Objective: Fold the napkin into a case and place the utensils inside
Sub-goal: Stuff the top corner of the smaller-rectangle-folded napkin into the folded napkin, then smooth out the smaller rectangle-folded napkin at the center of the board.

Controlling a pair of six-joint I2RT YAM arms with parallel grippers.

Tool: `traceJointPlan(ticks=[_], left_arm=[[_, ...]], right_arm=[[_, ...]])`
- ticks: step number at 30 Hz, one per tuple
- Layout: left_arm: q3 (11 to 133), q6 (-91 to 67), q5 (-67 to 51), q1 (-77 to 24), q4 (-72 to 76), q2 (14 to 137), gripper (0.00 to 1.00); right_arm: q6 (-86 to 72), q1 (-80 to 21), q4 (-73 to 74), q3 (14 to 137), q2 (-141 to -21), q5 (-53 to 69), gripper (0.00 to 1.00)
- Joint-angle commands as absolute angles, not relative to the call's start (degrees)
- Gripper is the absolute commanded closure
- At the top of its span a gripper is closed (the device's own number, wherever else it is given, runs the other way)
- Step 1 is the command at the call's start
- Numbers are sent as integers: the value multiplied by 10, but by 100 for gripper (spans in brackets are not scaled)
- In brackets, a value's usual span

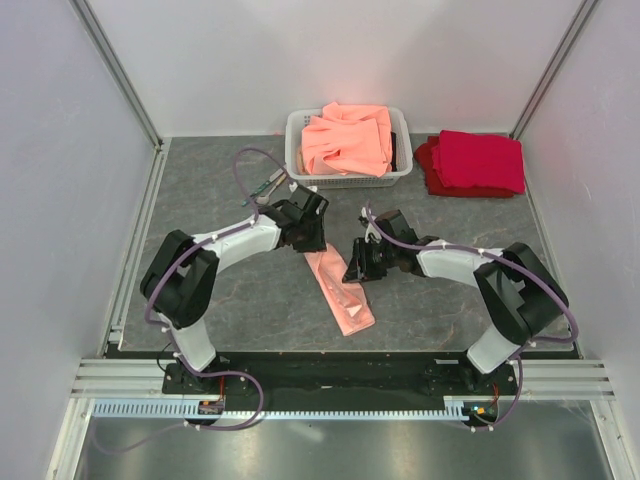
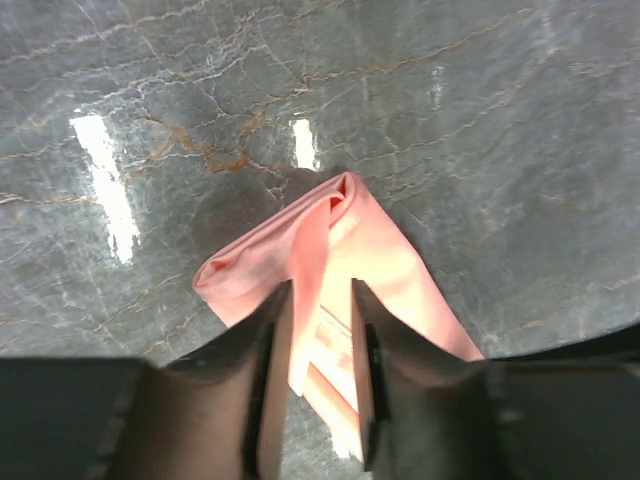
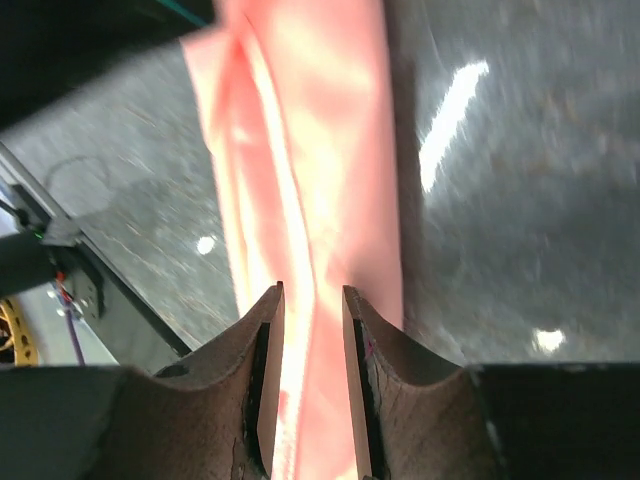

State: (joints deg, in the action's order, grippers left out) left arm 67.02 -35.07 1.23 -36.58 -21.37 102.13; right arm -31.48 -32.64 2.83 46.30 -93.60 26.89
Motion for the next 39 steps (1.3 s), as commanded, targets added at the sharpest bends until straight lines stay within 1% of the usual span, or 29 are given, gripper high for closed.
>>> traceJointPlan(ticks=[1, 5, 7, 8, 9, 12, 16, 20, 24, 30, 33, 37, 39], left_arm=[[662, -329, 25, -374, -237, 944, 55], [610, -343, 11, -374, -243, 885, 54], [577, -357, 2, -374, -237, 876, 61], [564, -360, -27, -374, -229, 876, 64], [554, -365, -42, -375, -209, 878, 69], [520, -383, -69, -388, -186, 892, 73], [499, -405, -83, -407, -169, 896, 76], [489, -417, -79, -424, -158, 906, 76], [479, -434, -94, -439, -135, 927, 77], [478, -454, -98, -460, -119, 948, 78], [475, -454, -91, -461, -122, 938, 79], [478, -451, -77, -460, -146, 907, 78], [481, -449, -76, -459, -157, 884, 76]], right_arm=[[-296, -326, 44, 441, -898, 254, 63], [-291, -327, 49, 431, -885, 249, 62], [-287, -326, 54, 429, -882, 243, 63], [-287, -327, 57, 429, -878, 243, 62], [-288, -327, 58, 427, -875, 243, 62], [-293, -328, 65, 421, -853, 236, 62], [-290, -328, 90, 398, -809, 210, 61], [-300, -330, 86, 372, -795, 217, 60], [-318, -364, 69, 361, -793, 213, 60], [-370, -416, 6, 359, -822, 216, 62], [-367, -422, 5, 359, -834, 212, 62], [-344, -421, 51, 375, -830, 184, 62], [-337, -421, 62, 382, -823, 172, 62]])
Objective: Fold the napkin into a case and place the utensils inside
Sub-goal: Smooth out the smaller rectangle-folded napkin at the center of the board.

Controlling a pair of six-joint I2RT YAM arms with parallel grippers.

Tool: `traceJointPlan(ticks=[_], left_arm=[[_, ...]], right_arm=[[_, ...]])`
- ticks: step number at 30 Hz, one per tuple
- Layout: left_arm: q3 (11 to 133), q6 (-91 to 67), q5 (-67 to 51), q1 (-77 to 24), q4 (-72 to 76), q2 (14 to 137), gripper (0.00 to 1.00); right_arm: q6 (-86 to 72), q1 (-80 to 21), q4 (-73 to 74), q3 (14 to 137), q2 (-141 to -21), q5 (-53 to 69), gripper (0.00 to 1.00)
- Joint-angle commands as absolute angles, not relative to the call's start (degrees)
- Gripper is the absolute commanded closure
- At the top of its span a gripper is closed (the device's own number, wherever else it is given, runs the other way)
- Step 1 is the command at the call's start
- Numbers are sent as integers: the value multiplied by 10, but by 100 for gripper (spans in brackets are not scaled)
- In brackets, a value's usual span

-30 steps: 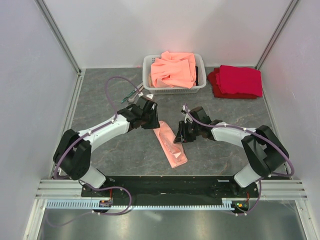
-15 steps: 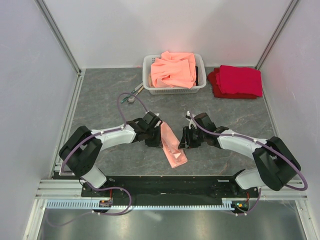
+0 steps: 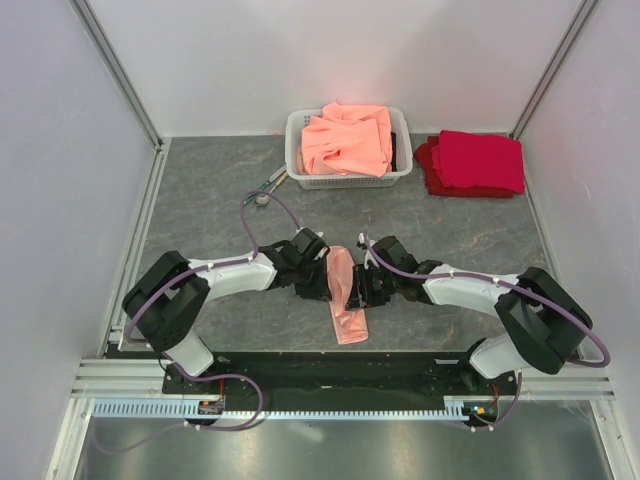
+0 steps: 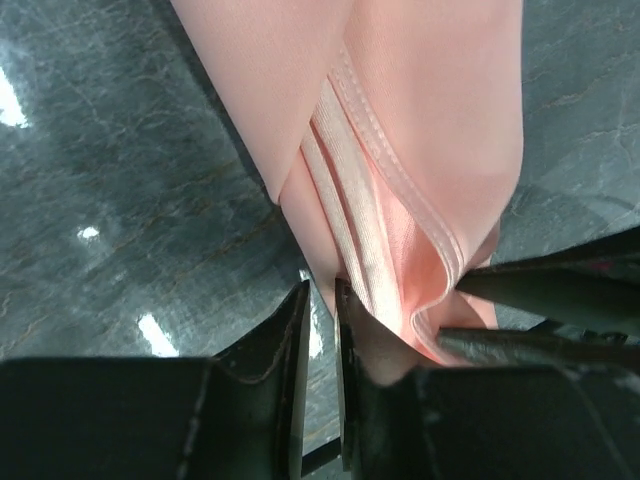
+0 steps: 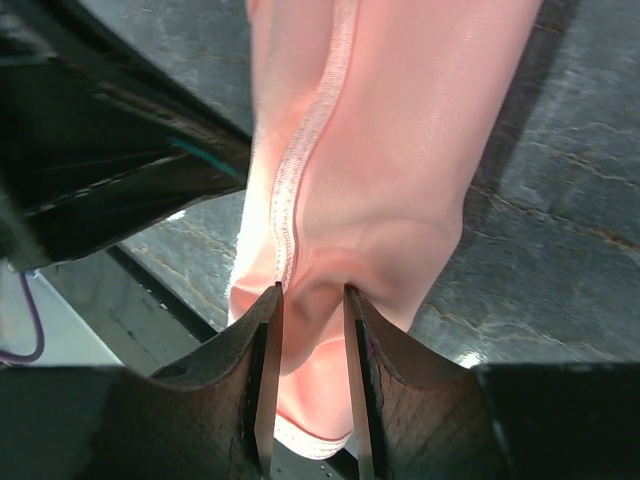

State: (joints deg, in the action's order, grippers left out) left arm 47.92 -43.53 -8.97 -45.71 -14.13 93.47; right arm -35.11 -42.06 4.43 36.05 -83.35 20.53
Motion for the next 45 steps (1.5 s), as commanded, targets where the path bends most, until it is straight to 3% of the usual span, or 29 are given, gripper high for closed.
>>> traceJointPlan(ticks=[1, 7, 10, 20, 33, 36, 41, 45], left_arm=[[483, -449, -78, -459, -161, 879, 74], [490, -461, -113, -459, -157, 876, 60], [490, -458, -120, -458, -151, 896, 59], [474, -464, -124, -458, -125, 934, 73], [444, -482, -125, -459, -98, 916, 85], [450, -478, -117, -449, -108, 893, 84], [493, -463, -111, -425, -135, 880, 69], [554, -436, -77, -421, -171, 913, 67]], right_arm=[[-331, -421, 75, 384, -822, 170, 62], [-332, -421, 98, 401, -799, 162, 60], [-336, -421, 103, 402, -787, 162, 60], [-353, -426, 113, 377, -737, 187, 61], [-434, -455, -74, 294, -809, 243, 75], [-423, -456, -75, 290, -829, 235, 76], [-415, -456, -83, 287, -858, 229, 77], [-415, -456, -94, 285, -867, 232, 77]])
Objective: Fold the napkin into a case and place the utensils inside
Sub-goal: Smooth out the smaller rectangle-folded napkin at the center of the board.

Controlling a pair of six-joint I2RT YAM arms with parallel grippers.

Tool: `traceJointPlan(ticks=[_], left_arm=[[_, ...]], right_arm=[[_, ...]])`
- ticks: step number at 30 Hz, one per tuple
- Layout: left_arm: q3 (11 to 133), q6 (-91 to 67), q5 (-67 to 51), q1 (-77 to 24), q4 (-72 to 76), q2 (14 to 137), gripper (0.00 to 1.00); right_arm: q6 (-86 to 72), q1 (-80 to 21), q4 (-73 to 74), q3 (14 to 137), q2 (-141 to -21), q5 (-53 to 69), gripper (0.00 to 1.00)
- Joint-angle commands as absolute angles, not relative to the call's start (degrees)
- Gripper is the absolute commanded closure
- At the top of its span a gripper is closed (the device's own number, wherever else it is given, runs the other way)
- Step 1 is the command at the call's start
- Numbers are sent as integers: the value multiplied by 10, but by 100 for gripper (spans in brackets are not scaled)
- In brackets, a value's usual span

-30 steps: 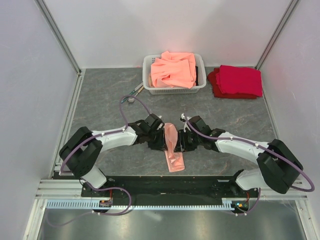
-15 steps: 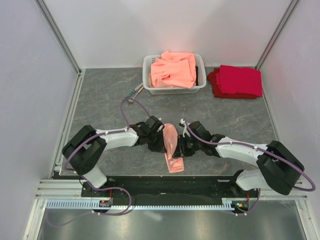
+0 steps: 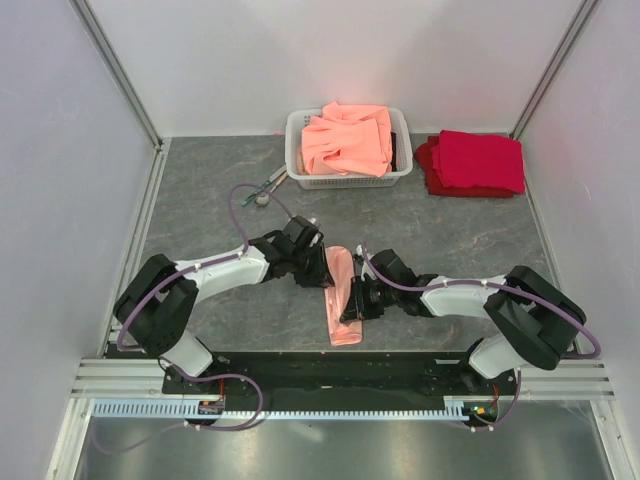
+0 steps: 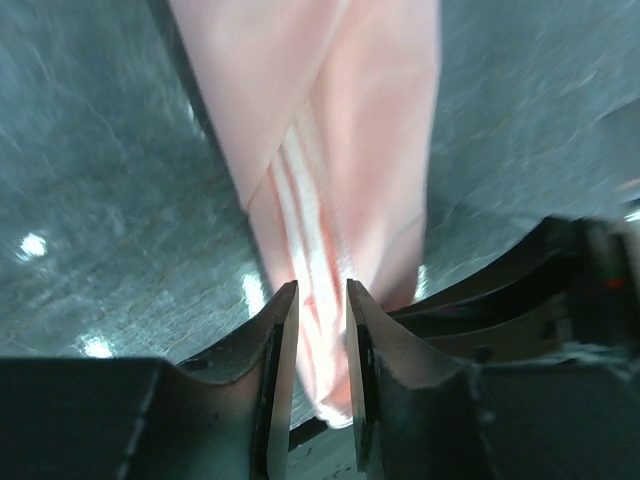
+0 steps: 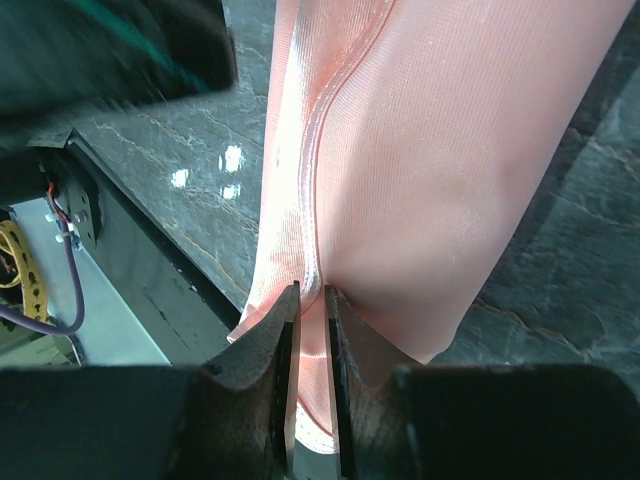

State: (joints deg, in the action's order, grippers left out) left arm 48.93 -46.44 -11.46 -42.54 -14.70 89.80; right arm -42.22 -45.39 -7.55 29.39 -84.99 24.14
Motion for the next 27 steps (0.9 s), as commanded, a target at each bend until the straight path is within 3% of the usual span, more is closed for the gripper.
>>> traceJointPlan(ticks=[1, 5, 6, 7, 9, 17, 27], left_arm=[[576, -432, -74, -421, -173, 921, 66], [634, -411, -66, -422, -206, 975, 70], [638, -411, -62, -423, -207, 988, 73], [643, -415, -59, -423, -206, 993, 83], [644, -415, -61, -423, -192, 1005, 87], [667, -413, -84, -423, -175, 1054, 92], [724, -303, 16, -422, -298, 1093, 98]], right_arm=[[-414, -456, -94, 286, -868, 233, 77], [-410, -456, -88, 288, -867, 229, 77], [-409, -456, -86, 289, -867, 228, 78], [-410, -456, -85, 288, -867, 228, 77], [-409, -456, -86, 287, -867, 227, 78], [-412, -455, -91, 280, -867, 223, 78], [-420, -456, -86, 265, -862, 212, 81]])
